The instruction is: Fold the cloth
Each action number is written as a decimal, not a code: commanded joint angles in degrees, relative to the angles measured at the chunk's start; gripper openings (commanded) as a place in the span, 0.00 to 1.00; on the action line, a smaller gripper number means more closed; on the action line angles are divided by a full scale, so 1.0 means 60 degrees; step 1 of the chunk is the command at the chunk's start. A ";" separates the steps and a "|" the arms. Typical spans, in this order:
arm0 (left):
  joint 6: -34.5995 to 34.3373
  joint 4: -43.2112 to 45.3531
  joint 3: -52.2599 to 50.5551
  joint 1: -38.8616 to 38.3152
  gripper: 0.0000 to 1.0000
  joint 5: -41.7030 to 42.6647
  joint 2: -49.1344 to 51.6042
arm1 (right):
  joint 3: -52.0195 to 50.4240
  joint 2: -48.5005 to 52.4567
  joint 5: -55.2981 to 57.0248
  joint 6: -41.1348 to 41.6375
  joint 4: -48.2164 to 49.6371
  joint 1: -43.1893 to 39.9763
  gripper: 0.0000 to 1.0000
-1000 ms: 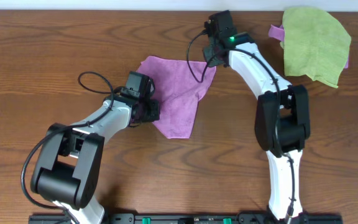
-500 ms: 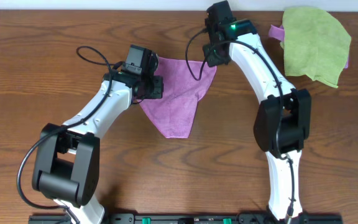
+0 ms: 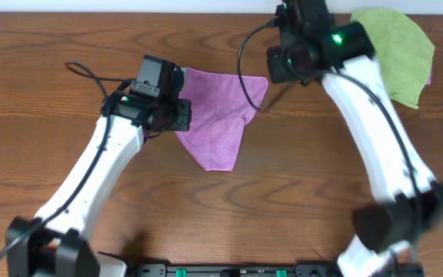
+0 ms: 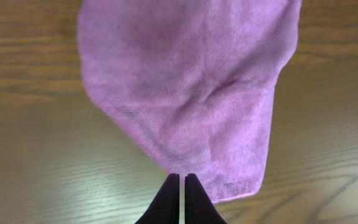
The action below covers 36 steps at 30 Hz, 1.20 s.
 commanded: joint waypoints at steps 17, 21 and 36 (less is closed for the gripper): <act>-0.1322 -0.0386 -0.5322 0.0058 0.06 0.0248 -0.6142 | -1.0291 -0.6637 -0.1082 0.1676 0.3417 0.1195 0.01; -0.1410 -0.0739 -0.5439 0.0058 0.06 0.0248 -0.6564 | -1.1905 -0.6623 -0.1581 0.2065 0.5209 0.1519 0.01; -0.1741 -0.0852 -0.5439 0.0058 0.06 0.0251 -0.6626 | -1.3078 -0.3767 -0.3351 0.2954 0.9970 0.2652 0.01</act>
